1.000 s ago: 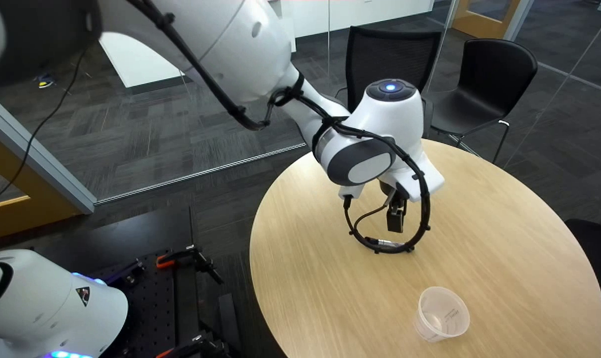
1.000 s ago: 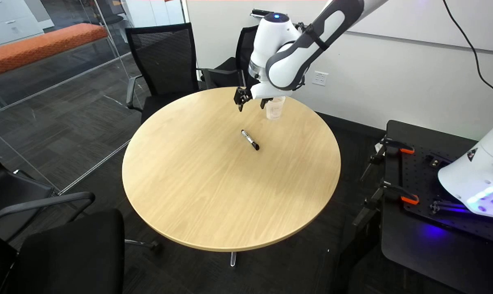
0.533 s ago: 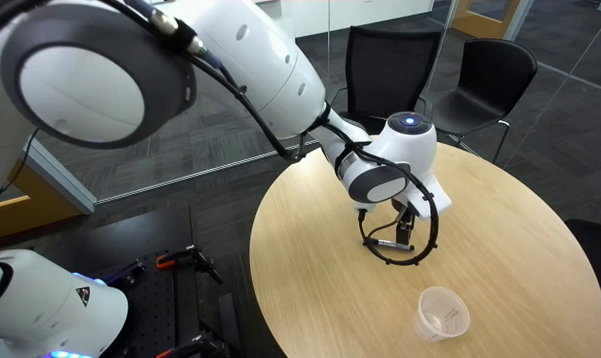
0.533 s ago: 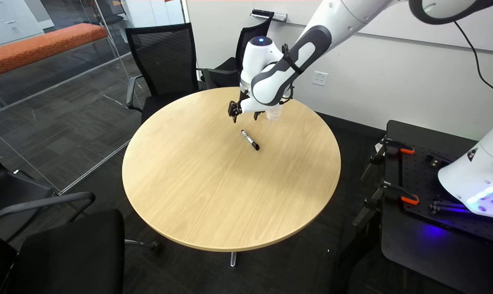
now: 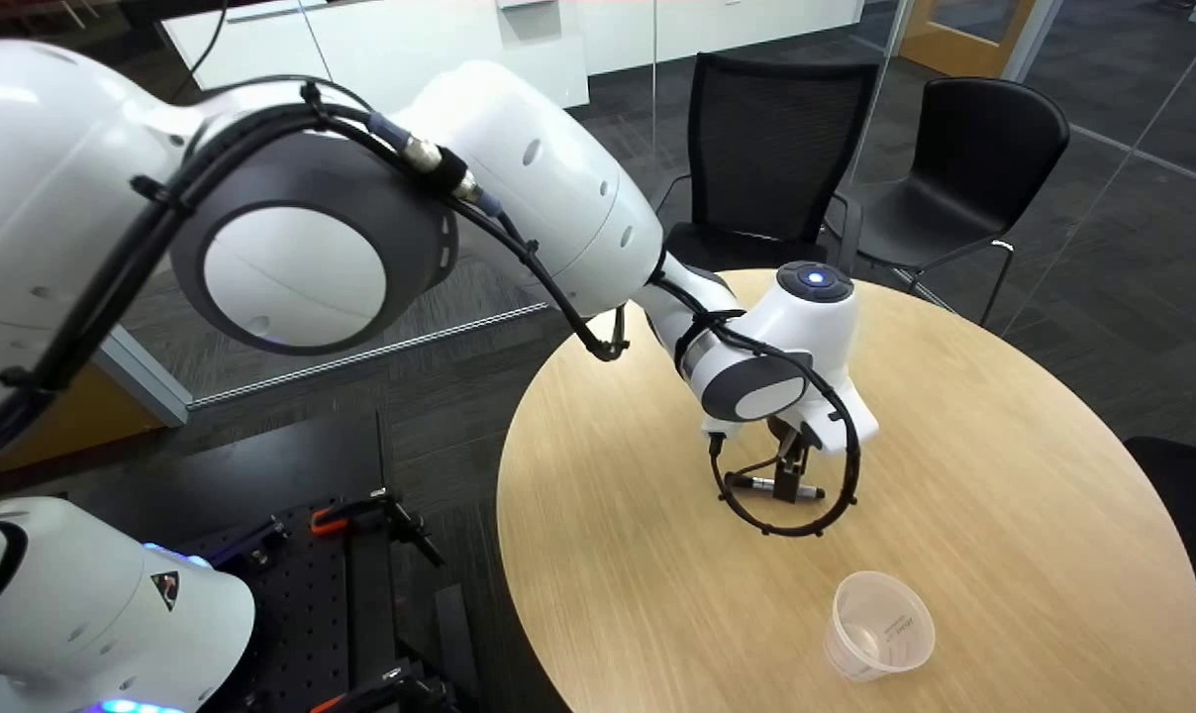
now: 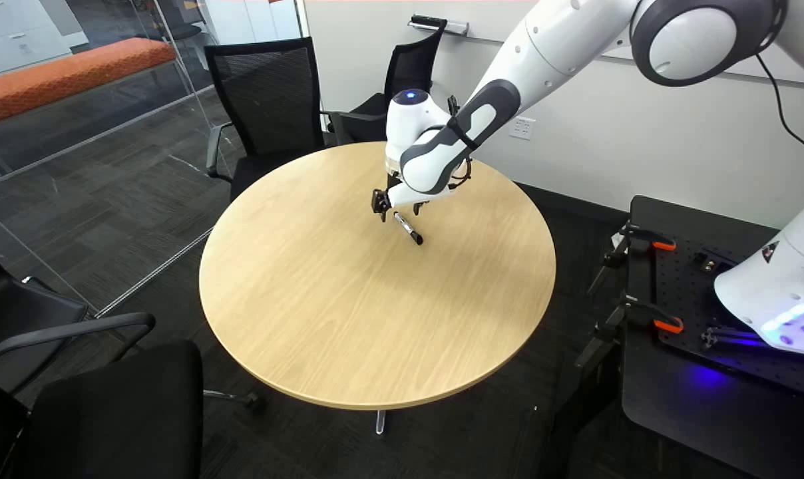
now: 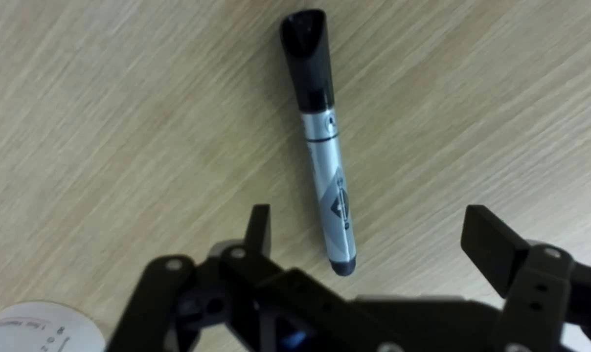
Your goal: Put the marker in the cup
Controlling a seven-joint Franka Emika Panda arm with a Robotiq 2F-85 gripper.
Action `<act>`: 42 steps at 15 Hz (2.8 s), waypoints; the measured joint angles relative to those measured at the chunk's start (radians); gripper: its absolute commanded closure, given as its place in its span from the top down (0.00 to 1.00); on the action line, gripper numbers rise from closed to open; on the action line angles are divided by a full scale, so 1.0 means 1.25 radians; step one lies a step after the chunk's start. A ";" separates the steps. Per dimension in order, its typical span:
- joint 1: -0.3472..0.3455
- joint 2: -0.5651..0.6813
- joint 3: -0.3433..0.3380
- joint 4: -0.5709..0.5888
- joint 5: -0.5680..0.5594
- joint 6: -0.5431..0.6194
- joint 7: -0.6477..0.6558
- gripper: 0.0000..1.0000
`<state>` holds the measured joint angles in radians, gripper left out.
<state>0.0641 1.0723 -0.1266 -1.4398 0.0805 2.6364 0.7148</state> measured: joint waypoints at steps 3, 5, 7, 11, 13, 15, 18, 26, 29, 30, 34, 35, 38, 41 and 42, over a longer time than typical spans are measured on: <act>0.000 0.025 0.000 0.035 0.000 -0.029 0.000 1.00; 0.000 0.040 0.000 0.059 0.000 -0.050 0.000 0.74; 0.000 0.053 0.000 0.080 0.000 -0.065 0.000 0.59; 0.000 0.076 0.000 0.119 0.000 -0.087 0.000 0.27; 0.000 0.085 0.000 0.135 0.000 -0.092 0.000 0.14; -0.001 0.092 0.000 0.148 0.000 -0.096 0.000 0.01; -0.002 0.098 0.000 0.164 0.000 -0.109 0.000 0.05; 0.009 0.062 0.001 0.162 0.000 -0.131 0.000 0.05; 0.025 0.008 -0.005 0.126 -0.001 -0.160 0.001 0.05; 0.035 -0.012 -0.014 0.109 -0.004 -0.168 0.007 0.05; 0.092 -0.088 -0.075 0.029 -0.044 -0.173 0.085 0.05; 0.107 -0.104 -0.091 0.009 -0.060 -0.173 0.113 0.05; 0.159 -0.146 -0.150 -0.045 -0.128 -0.173 0.225 0.05; 0.215 -0.171 -0.217 -0.086 -0.219 -0.173 0.376 0.05; 0.233 -0.176 -0.239 -0.096 -0.252 -0.175 0.432 0.05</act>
<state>0.3557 0.8523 -0.4254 -1.5596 -0.2351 2.4182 1.2545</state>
